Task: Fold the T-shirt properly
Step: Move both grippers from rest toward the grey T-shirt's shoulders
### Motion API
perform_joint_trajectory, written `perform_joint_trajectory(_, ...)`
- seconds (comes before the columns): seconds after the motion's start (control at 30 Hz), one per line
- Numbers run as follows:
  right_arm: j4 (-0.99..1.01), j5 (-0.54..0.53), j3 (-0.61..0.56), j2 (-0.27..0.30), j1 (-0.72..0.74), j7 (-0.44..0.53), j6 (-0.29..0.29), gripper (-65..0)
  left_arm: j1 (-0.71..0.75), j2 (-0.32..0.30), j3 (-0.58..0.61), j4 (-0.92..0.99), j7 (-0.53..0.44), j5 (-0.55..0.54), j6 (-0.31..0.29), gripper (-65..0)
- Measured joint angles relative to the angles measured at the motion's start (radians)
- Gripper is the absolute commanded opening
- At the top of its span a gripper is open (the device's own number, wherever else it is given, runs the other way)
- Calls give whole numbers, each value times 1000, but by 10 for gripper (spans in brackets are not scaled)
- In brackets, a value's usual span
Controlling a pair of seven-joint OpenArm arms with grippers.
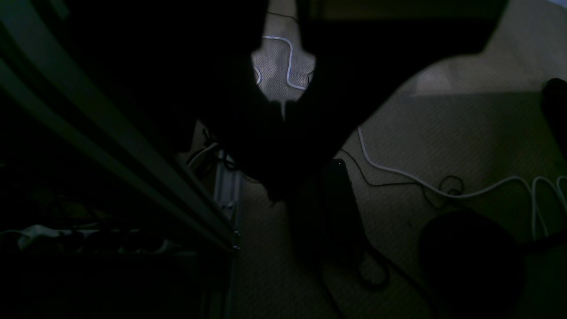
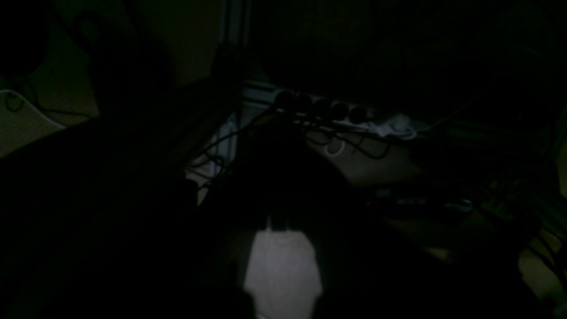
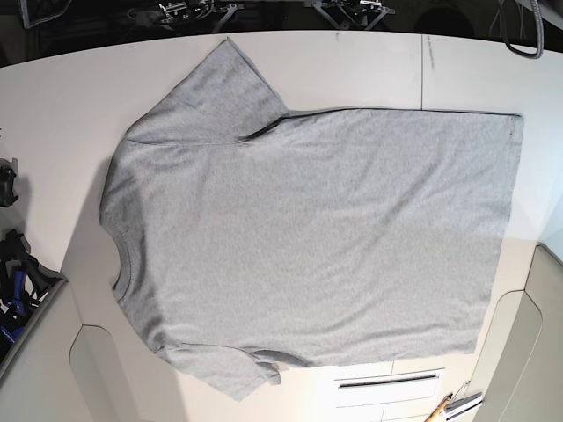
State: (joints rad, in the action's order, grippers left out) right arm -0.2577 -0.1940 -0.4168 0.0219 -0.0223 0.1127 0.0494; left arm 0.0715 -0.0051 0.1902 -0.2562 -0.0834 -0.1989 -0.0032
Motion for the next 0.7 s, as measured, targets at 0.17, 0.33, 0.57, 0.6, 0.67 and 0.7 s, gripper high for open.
perform_joint_trajectory(0.17, 0, 0, 0, 0, 0, 0, 0, -650, 0, 0, 0, 0, 0, 0, 0, -650)
perform_joint_trajectory(0.33, 0, 0, 0, 0, 0, 0, 0, -650, 0, 0, 0, 0, 0, 0, 0, -650)
perform_joint_trajectory(0.57, -5, 0, 0, 1, -3, 0, 0, -650, 6, 0, 0, 0, -9, 0, 0, -650)
perform_joint_trajectory(0.6, -9, 0, 0, 5, -6, 4, 0, -650, 12, 0, 0, -3, -26, 0, 0, -650)
perform_joint_trajectory(0.67, -25, 0, 0, 11, -18, 8, 1, -650, 31, -4, 0, -13, -52, 0, 0, -650)
perform_joint_trajectory(0.7, -38, 0, 0, 15, -24, 8, 1, -650, 45, -7, 0, -21, -69, 0, 0, -650)
